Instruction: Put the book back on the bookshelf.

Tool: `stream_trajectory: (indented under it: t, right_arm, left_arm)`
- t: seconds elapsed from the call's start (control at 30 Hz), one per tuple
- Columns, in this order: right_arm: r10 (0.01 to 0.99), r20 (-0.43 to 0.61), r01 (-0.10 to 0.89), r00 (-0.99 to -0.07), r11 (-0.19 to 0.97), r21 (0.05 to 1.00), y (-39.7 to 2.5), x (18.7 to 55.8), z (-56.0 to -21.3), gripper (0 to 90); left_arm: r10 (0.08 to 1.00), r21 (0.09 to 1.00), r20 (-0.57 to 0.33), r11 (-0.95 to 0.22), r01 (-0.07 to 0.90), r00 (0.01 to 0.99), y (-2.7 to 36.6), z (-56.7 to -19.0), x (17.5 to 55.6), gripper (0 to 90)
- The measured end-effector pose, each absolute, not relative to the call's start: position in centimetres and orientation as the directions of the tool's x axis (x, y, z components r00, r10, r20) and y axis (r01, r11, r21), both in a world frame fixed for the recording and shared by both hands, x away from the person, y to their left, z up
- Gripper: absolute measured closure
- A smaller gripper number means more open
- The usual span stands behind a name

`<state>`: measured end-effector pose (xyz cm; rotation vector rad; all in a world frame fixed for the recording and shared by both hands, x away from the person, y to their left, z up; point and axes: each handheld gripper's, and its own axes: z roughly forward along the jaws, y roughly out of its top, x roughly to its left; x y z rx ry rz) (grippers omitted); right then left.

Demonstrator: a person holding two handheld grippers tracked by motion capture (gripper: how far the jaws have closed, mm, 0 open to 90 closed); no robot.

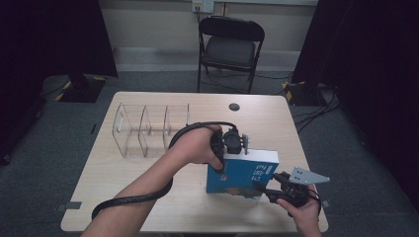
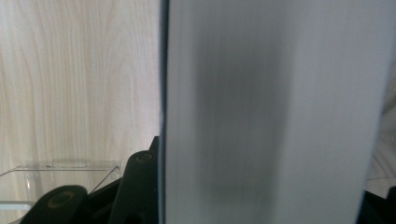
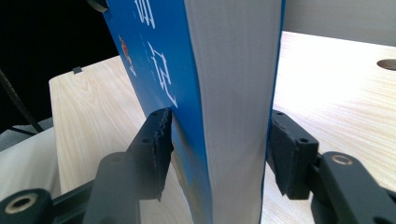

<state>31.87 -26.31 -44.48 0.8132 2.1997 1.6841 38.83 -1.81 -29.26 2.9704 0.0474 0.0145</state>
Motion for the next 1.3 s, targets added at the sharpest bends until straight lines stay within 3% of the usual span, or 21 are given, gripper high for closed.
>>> stream_trajectory:
  t: [1.1, 1.3]
  right_arm:
    - [0.574, 0.131, 0.279, -0.809, 0.178, 0.944, -26.4, 32.1, -44.8, 44.4]
    - [0.582, 0.104, 0.306, -0.806, 0.26, 0.916, -26.4, 31.9, -45.1, 33.8]
  left_arm:
    - [0.066, 0.051, 0.02, -0.997, 0.065, 0.998, -3.0, -29.1, 38.3, 61.3]
    - [0.164, 0.039, -0.004, -0.986, 0.164, 0.986, -3.1, -29.1, 37.9, 61.9]
